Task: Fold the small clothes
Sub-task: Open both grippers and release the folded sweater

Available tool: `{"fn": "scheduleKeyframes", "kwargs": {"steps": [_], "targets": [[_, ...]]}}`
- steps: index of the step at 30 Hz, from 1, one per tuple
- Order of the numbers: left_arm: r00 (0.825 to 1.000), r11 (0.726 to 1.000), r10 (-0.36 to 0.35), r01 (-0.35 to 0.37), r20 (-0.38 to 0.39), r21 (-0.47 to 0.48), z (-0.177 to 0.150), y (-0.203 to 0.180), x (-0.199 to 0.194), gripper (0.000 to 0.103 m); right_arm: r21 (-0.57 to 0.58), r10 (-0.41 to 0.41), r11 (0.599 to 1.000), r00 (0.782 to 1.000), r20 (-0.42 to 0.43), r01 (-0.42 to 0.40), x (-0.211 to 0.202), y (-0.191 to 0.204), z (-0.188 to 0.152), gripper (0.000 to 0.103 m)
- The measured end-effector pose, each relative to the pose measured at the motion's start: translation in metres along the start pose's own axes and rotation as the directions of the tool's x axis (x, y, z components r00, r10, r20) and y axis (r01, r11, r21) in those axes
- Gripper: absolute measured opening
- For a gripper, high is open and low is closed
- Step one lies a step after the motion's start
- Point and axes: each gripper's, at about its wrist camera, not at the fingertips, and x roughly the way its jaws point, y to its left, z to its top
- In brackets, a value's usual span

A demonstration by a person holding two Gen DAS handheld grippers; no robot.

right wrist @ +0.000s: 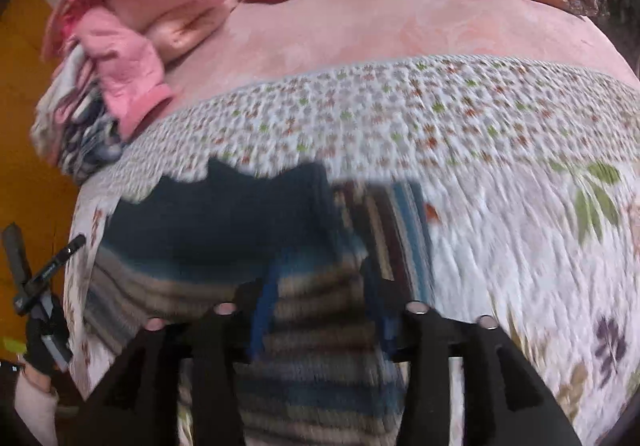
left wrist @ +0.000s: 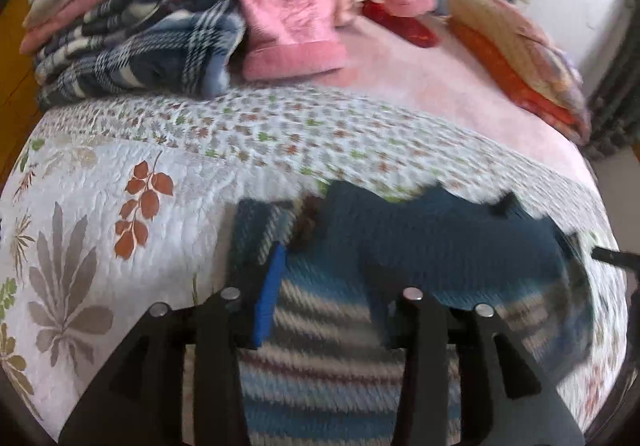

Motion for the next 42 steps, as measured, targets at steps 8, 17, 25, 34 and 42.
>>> {"fn": "scheduleKeyframes", "kwargs": {"steps": [8,17,25,34,42], "targets": [[0.991,0.989,-0.091,0.101,-0.094,0.109,-0.072,-0.032,-0.020,0.056,-0.012,0.003,1.000,0.989,-0.149,-0.005,0.003,-0.032,-0.087,0.045],[0.982,0.996,-0.071,0.080,-0.177,0.043,-0.107,-0.027,0.016,0.056,0.060,0.022,0.998,0.983,-0.180,-0.011,0.013,-0.046,-0.108,0.014],[0.982,0.995,-0.096,0.101,-0.166,0.023,-0.088,-0.039,0.003,0.059,0.086,0.070,0.995,0.989,-0.128,-0.059,-0.009,-0.051,-0.102,0.064],[0.978,0.990,-0.140,0.142,-0.151,0.003,-0.062,-0.074,0.022,0.066,0.201,0.174,0.968,0.979,-0.109,-0.150,0.009,-0.072,-0.066,0.081],[0.975,0.991,-0.129,0.132,-0.179,0.004,-0.065,-0.075,0.047,0.070,0.223,0.193,0.961,0.975,-0.114,-0.164,0.041,-0.079,-0.066,0.077]]}}
